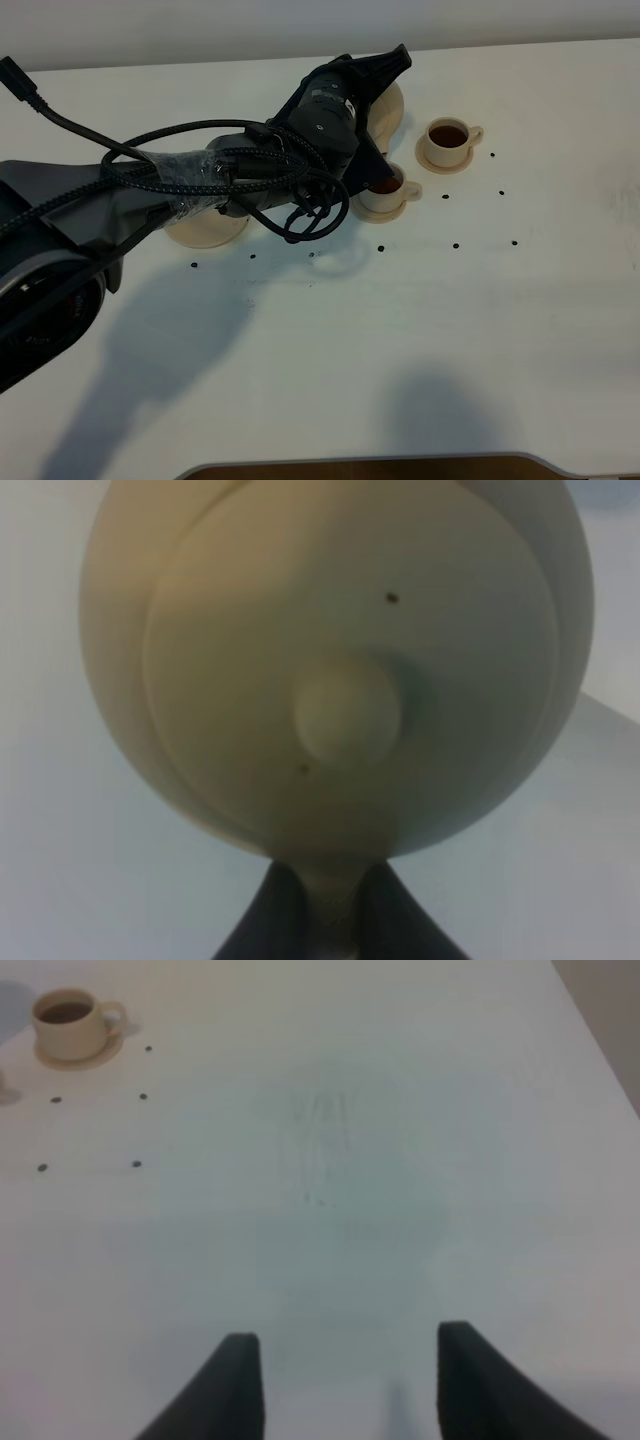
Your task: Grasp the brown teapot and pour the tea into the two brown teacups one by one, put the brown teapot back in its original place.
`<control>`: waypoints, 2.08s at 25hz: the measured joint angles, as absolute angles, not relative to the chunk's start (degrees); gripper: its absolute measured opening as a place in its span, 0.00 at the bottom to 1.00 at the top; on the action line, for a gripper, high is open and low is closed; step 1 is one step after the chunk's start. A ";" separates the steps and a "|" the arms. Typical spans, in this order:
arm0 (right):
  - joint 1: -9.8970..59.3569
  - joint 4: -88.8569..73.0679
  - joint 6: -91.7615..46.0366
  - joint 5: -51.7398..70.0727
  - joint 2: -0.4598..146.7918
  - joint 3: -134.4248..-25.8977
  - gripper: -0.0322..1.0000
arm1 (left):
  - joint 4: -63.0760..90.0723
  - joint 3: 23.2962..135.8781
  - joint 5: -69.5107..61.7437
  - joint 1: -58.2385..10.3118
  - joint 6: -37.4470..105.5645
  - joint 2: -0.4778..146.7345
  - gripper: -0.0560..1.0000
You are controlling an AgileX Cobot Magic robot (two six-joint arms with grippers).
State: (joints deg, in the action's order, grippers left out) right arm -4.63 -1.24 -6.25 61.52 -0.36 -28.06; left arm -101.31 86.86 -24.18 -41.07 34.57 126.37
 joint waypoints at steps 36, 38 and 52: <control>-4.63 -1.24 -6.25 61.52 -0.36 -28.06 0.42 | -101.31 86.86 -22.98 -41.63 38.99 126.37 0.17; -4.63 -1.24 -6.25 61.52 -0.36 -28.06 0.42 | -101.31 86.86 -22.91 -41.92 38.99 126.37 0.17; -4.63 -1.24 -6.25 61.52 -0.36 -28.06 0.42 | -101.52 86.86 -22.84 -42.14 39.06 126.37 0.17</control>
